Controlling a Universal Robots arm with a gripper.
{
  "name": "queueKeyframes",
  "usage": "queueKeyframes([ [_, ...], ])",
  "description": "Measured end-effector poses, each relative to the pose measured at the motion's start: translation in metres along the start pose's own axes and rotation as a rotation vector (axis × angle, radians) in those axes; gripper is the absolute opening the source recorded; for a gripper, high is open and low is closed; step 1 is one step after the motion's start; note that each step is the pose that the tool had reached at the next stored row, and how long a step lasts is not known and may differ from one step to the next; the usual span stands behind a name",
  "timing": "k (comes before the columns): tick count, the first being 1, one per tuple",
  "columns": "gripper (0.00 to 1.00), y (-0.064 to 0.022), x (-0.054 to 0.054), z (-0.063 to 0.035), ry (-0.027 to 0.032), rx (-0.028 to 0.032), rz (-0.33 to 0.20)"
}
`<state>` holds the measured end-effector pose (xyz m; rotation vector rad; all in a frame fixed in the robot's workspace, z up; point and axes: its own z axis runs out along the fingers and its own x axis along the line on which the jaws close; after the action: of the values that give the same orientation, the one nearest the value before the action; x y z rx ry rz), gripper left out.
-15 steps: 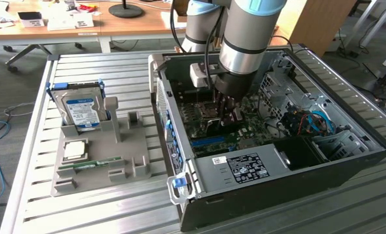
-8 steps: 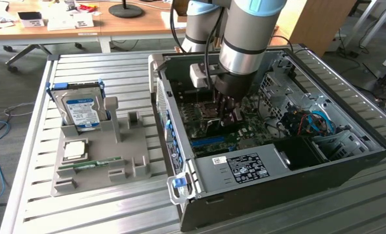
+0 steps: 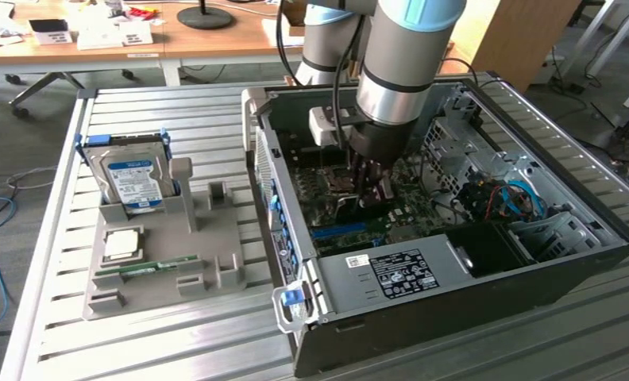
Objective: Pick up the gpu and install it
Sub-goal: 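Insert the gpu into the slot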
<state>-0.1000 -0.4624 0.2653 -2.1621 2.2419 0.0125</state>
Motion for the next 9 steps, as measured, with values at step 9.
queueKeyframes([
  [9, 0.27, 0.0001, 0.0, 0.0027, -0.0003, 0.0002, 0.0],
])
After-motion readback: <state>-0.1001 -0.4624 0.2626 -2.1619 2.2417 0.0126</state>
